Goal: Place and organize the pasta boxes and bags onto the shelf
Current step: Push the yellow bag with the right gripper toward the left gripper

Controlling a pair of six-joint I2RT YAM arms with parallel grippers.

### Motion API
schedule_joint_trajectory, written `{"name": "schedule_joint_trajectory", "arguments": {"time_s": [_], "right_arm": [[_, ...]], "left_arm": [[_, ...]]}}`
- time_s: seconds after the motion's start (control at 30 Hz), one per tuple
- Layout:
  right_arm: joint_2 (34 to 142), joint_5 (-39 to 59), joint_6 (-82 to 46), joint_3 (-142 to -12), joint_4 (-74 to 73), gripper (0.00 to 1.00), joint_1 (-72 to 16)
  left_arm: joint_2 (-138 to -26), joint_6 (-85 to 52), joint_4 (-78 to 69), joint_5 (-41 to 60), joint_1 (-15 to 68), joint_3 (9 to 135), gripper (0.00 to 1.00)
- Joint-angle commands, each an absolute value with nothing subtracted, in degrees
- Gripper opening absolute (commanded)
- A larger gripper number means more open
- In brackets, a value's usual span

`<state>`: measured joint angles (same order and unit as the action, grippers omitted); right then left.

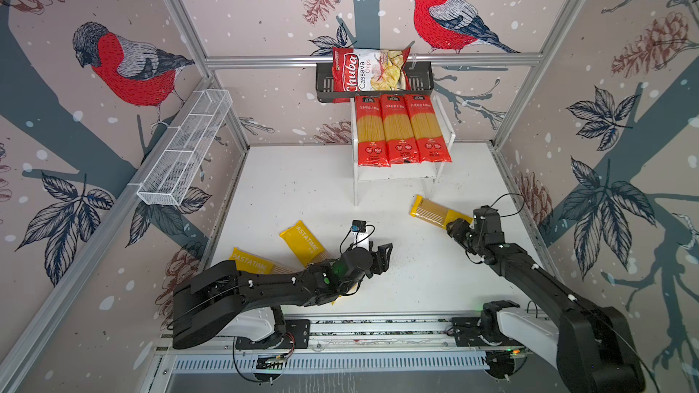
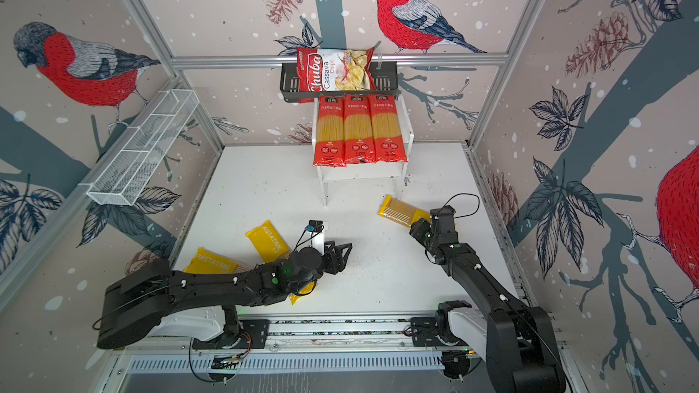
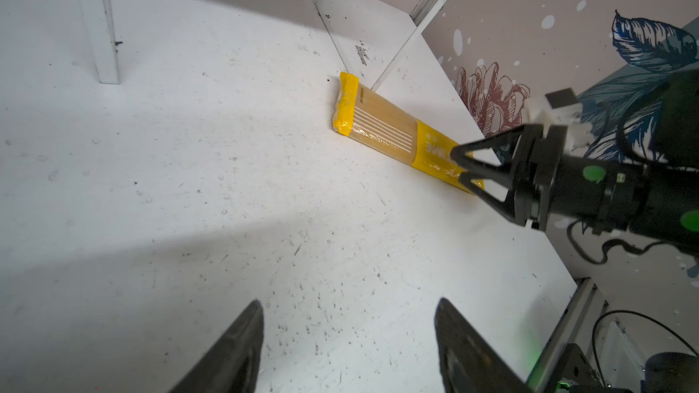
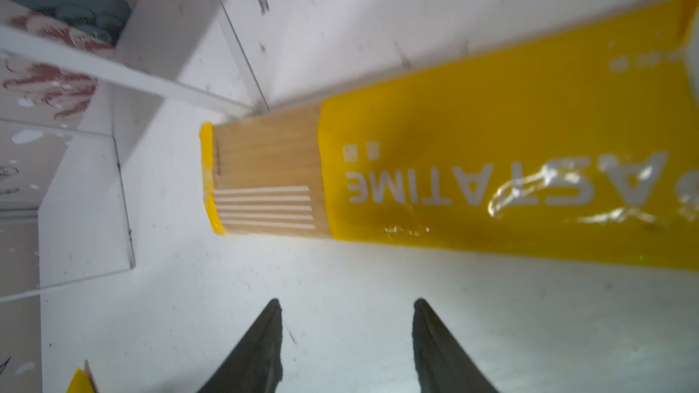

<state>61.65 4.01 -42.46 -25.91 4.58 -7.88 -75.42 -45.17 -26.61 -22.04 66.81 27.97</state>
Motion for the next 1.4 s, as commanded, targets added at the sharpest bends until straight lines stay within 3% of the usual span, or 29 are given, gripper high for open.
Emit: {"name": "schedule_joint_trajectory", "arguments": {"time_s": [0.0, 0.33, 0.5, 0.67, 0.9, 1.17, 1.37], "right_arm": [[64.8, 0.0, -40.6, -29.3, 4.0, 0.58, -4.4], [90.6, -2.2, -38.2, -44.0, 2.1, 0.68, 5.4], [92.3, 1.9, -38.7, -39.9, -0.3, 0.66, 3.6], [86.9, 5.1, -42.2, -32.8, -1.9, 0.66, -0.2], [82.6, 4.6, -51.2, -26.0, -4.3, 0.66, -15.8], [86.0, 0.1, -62.8, -29.7, -6.4, 0.65, -37.6], [87.8, -0.2, -61.4, -35.0, -3.6, 0.65, -41.4]], "left_arm": [[-76.5, -46.4, -30.1, -20.4, 66.8, 28.3, 0.7], [-78.3, -49.7, -34.1, -16.9, 67.1, 27.2, 0.7], [-77.0, -49.7, -34.5, -18.3, 67.1, 25.9, 0.7], [-77.0, -49.4, -35.6, -18.4, 66.4, 25.2, 0.71], [-76.3, -53.1, -38.9, -18.5, 64.7, 21.7, 0.71], [-74.5, -54.5, -36.9, -17.5, 62.8, 20.5, 0.71], [-72.2, -53.4, -35.0, -17.0, 60.7, 19.8, 0.71]]}}
